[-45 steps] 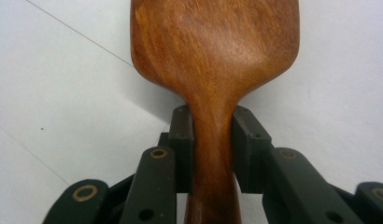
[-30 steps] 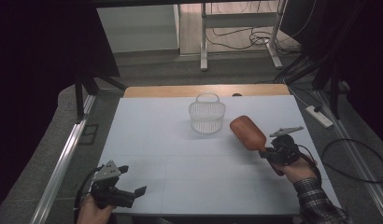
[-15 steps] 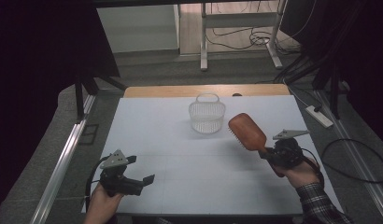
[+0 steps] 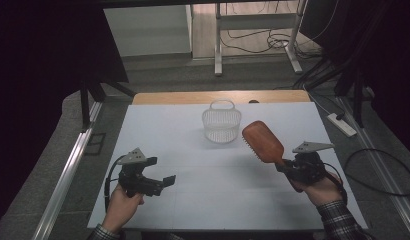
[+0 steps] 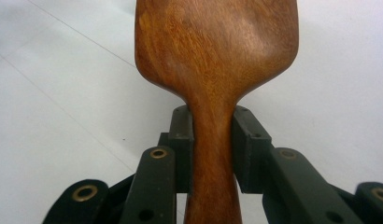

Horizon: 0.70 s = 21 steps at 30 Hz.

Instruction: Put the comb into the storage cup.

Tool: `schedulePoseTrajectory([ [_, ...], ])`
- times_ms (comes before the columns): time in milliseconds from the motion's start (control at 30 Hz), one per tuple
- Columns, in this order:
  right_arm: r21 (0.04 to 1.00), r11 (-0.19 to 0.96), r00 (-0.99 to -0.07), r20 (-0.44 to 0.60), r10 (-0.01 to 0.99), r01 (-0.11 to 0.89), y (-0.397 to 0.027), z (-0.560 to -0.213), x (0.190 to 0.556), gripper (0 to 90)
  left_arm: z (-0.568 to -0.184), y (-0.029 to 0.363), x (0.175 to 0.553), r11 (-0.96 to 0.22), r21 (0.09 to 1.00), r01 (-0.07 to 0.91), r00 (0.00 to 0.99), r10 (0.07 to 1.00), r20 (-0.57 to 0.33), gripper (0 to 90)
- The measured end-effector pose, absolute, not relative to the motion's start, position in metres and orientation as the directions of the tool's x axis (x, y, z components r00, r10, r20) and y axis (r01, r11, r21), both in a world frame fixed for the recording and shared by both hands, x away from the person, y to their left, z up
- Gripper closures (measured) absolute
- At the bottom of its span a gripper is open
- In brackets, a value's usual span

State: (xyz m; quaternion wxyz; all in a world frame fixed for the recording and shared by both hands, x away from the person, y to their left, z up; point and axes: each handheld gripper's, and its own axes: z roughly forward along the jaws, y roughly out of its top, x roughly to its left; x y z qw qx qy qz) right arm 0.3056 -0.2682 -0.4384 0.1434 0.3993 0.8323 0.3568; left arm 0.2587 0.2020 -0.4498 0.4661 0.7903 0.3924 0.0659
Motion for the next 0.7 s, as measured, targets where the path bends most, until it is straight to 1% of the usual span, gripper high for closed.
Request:
schedulePoseTrajectory([
  [267, 0.735, 0.412, -0.643, 0.043, 0.764, 0.539, -0.263, -0.435, 0.299, 72.2, -0.445, 0.185, 0.275, -0.259, 0.796, 0.547, 0.705, 0.655, -0.271, 0.0],
  [333, 0.746, 0.396, -0.644, 0.057, 0.763, 0.536, -0.261, -0.434, 0.297, 72.2, -0.444, 0.178, 0.28, -0.263, 0.796, 0.545, 0.717, 0.639, -0.28, 0.0],
  [533, 0.749, 0.404, -0.655, 0.053, 0.754, 0.525, -0.254, -0.434, 0.294, 72.2, -0.441, 0.167, 0.287, -0.266, 0.798, 0.541, 0.731, 0.619, -0.288, 0.0],
  [700, 0.761, 0.4, -0.665, 0.054, 0.745, 0.511, -0.25, -0.433, 0.292, 72.2, -0.438, 0.155, 0.296, -0.257, 0.798, 0.545, 0.742, 0.592, -0.316, 0.0],
])
